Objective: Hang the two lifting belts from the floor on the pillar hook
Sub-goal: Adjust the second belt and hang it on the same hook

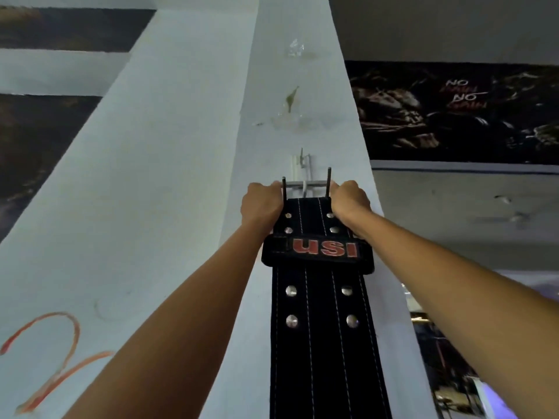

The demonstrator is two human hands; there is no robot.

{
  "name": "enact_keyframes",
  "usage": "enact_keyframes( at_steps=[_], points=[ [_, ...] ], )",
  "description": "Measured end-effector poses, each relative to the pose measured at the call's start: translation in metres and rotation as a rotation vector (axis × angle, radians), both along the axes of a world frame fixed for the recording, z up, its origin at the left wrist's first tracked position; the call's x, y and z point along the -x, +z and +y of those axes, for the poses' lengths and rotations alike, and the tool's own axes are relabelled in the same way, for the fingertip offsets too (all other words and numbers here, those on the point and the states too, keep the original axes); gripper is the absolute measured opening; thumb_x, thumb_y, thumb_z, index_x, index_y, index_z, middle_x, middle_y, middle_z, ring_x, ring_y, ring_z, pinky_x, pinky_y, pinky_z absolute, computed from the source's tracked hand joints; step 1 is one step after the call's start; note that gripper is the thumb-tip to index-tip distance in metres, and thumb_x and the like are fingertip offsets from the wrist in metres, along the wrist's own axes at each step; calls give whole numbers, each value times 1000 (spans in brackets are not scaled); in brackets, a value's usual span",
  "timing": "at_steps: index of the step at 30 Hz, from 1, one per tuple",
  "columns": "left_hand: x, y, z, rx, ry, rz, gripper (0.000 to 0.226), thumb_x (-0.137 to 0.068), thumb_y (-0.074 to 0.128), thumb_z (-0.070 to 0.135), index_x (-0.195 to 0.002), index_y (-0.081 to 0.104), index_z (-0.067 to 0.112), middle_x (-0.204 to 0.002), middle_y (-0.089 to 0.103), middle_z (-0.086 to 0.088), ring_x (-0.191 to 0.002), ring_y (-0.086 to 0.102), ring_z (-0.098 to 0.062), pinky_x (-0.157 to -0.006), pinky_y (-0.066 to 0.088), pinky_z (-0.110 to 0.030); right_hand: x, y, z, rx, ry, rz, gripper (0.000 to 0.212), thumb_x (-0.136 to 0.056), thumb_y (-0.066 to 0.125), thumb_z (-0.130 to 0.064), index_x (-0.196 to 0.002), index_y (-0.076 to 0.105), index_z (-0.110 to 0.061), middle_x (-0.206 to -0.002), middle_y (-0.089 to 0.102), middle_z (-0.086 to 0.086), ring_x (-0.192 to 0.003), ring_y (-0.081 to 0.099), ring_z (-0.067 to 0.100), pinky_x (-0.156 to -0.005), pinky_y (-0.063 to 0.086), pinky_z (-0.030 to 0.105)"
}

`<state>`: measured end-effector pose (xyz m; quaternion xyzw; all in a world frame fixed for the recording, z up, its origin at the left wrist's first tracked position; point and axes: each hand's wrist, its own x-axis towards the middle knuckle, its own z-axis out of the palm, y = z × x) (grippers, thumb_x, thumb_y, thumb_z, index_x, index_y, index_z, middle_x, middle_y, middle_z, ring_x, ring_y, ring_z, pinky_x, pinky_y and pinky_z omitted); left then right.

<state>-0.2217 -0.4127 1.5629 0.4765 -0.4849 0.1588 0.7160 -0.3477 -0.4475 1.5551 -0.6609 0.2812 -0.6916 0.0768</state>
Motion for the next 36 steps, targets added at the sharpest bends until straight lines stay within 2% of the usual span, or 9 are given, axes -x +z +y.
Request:
enact_keyframes(
  at_steps=[5, 8, 11, 13, 17, 23, 28, 33, 36],
  points=[
    [-7, -22, 2, 37, -157, -43, 41, -93, 48, 37, -103, 59, -2, -93, 65, -13, -84, 63, -27, -66, 43, -32, 8, -23, 4, 103, -10, 14, 38, -99, 29, -34, -101, 54, -5, -95, 52, 12, -78, 47, 23, -66, 32, 29],
    [-10, -53, 24, -79, -440, -119, 38, -95, 44, 40, -83, 63, 9, -76, 66, -4, -67, 62, -19, -57, 48, -27, 13, -35, 8, 145, -19, 26, 41, -99, 28, -35, -98, 57, -6, -91, 52, 10, -83, 48, 24, -70, 33, 31],
    [-32, -69, 45, -175, -737, -233, 18, -91, 55, 21, -95, 68, 10, -87, 72, -3, -82, 68, -17, -64, 56, -27, 22, -47, 6, 83, 513, 55, 22, -97, 39, -23, -95, 58, -12, -85, 60, 4, -84, 57, 18, -73, 44, 30],
    [-39, -70, 47, -178, -740, -296, 21, -87, 60, 16, -104, 69, 8, -98, 74, -5, -90, 70, -16, -68, 56, -26, 29, -53, 7, 56, 717, 78, 10, -91, 50, -14, -94, 60, -14, -81, 63, -1, -79, 59, 12, -69, 48, 25],
    [-18, -61, 47, -66, -575, -115, 23, -82, 70, 24, -89, 68, 2, -82, 71, -9, -65, 69, -14, -53, 54, -21, 22, -48, 8, 63, 586, -38, 25, -84, 64, -26, -97, 64, -4, -77, 66, 2, -76, 63, 16, -80, 49, 31],
    [-1, -38, 48, -210, -583, 124, 23, -79, 71, 18, -89, 55, 5, -69, 60, -7, -58, 58, -16, -38, 47, -17, 10, -23, 11, 5, 237, -207, 31, -78, 71, -24, -96, 59, -2, -89, 66, 10, -79, 64, 23, -62, 49, 28],
    [-1, -32, 52, -306, -557, 156, 26, -79, 71, 20, -92, 55, 5, -68, 59, -5, -57, 56, -15, -49, 44, -23, 11, -22, 11, -11, 229, -190, 32, -79, 71, -25, -97, 59, -2, -89, 64, 9, -78, 62, 22, -54, 43, 23],
    [-2, -48, 55, -214, -594, 142, 37, -80, 73, 24, -105, 60, 0, -79, 64, -9, -64, 62, -19, -42, 47, -24, 16, -26, 20, -17, 192, -94, 37, -84, 64, -32, -61, 41, -14, -68, 52, 2, -70, 53, 20, -54, 37, 26],
    [1, -61, 56, -145, -557, 144, 22, -82, 72, 20, -88, 61, 2, -74, 64, -7, -63, 62, -17, -34, 46, -19, 18, -35, 30, -25, 187, 16, 26, -91, 52, -30, -80, 57, -7, -81, 59, 5, -82, 56, 23, -70, 41, 30]
  ],
)
